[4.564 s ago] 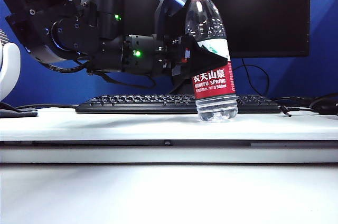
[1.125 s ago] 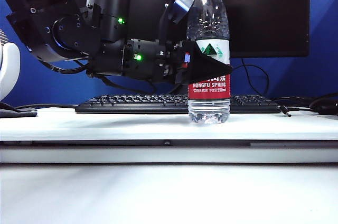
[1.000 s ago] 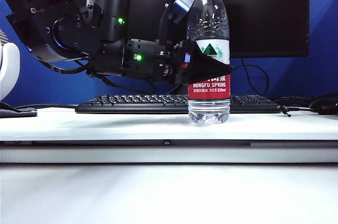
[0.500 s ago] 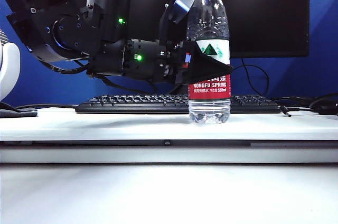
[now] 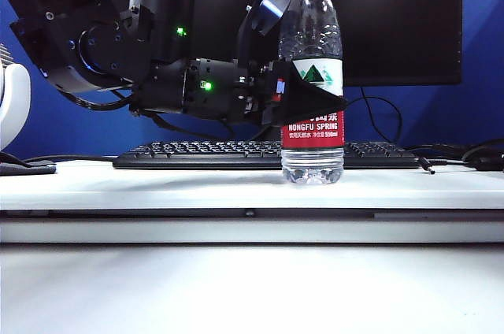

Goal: Unscrew the cap from the plastic bottle on the table.

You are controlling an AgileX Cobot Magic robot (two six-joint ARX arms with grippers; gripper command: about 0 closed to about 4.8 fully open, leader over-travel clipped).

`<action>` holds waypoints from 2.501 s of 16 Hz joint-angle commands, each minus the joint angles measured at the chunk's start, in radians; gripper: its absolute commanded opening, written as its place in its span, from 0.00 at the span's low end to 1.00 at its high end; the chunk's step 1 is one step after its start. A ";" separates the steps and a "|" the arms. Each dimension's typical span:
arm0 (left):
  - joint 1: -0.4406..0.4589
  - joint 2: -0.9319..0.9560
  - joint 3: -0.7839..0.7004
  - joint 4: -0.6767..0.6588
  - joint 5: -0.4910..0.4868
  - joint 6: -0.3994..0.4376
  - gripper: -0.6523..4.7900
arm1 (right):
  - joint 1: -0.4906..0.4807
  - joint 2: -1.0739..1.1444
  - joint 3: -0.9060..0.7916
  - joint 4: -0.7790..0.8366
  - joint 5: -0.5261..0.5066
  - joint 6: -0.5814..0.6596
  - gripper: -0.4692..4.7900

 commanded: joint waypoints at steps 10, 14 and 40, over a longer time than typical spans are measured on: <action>0.000 0.005 -0.003 -0.017 -0.003 0.005 0.72 | -0.001 0.004 0.004 0.002 0.000 0.019 0.36; 0.000 0.005 -0.003 -0.017 -0.003 0.005 0.72 | -0.001 0.003 0.004 -0.003 -0.022 0.026 0.23; 0.001 0.005 -0.003 -0.027 0.013 0.005 0.72 | -0.616 -0.052 0.012 -0.257 -1.522 -0.166 0.19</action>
